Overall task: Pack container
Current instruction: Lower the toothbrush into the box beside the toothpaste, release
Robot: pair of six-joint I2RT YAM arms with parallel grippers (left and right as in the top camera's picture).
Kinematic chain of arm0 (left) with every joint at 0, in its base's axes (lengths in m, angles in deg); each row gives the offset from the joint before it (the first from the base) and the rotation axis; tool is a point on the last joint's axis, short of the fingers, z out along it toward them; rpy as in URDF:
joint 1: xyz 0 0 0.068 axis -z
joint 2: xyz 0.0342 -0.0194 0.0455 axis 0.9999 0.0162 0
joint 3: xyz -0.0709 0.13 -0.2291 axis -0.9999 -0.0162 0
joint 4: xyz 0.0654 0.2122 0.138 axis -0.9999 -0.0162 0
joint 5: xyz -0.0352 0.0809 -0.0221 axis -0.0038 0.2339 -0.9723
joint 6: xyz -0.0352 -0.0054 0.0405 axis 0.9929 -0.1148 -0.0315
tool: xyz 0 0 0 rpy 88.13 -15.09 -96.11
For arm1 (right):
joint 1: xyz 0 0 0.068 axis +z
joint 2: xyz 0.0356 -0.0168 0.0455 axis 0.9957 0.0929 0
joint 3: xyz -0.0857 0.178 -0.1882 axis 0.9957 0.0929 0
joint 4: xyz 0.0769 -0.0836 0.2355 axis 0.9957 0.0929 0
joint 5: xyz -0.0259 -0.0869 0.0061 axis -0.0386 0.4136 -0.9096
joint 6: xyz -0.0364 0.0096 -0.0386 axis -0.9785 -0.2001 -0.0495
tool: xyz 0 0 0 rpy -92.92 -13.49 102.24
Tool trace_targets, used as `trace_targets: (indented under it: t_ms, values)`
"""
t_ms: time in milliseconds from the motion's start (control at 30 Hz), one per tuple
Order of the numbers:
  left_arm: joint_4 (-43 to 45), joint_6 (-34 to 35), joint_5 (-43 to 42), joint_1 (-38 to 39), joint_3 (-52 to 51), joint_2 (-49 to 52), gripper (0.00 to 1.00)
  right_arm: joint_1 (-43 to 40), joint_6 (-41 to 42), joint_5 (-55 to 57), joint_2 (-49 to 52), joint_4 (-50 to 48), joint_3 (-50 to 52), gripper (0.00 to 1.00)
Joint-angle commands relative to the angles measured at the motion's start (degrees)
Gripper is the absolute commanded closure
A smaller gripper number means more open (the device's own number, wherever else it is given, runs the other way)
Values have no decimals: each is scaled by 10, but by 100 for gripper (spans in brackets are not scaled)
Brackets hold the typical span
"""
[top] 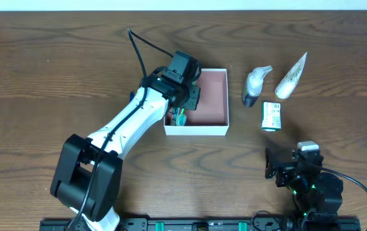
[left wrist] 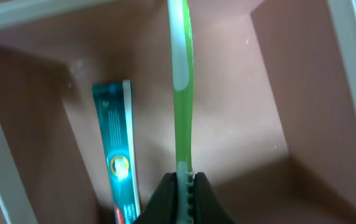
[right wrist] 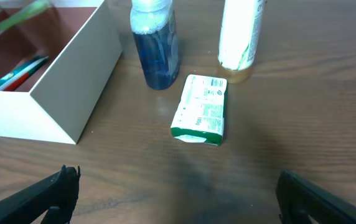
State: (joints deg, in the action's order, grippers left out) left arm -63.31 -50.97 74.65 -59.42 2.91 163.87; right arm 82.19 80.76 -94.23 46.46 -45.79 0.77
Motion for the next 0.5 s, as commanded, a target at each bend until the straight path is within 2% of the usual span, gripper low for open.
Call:
trace_targets:
  t_ms: [0, 100, 233, 300, 333, 367, 433, 467]
  values:
    - [6, -9, 8, 0, 1, -2, 93, 3, -11, -3, -3, 0, 1, 1]
    - [4, -46, 8, 0, 1, -1, 93, 3, -11, -3, -3, 0, 1, 1]
    - [-7, -53, 9, -1, 1, -1, 93, 3, -11, -3, -3, 0, 1, 1]
    - [-21, -53, 10, -1, 1, -1, 83, 3, -11, -3, -3, 0, 1, 1]
    - [-27, -53, 13, -1, 1, -1, 70, 3, -11, -3, -3, 0, 1, 1]
    - [-33, -53, 14, -1, 1, -2, 63, 3, -11, -3, -3, 0, 1, 1]
    - [-44, -53, 14, -1, 1, -3, 54, 3, -11, -3, -3, 0, 1, 1]
    - [-49, -53, 14, -1, 1, -5, 53, 3, -11, -3, -3, 0, 1, 1]
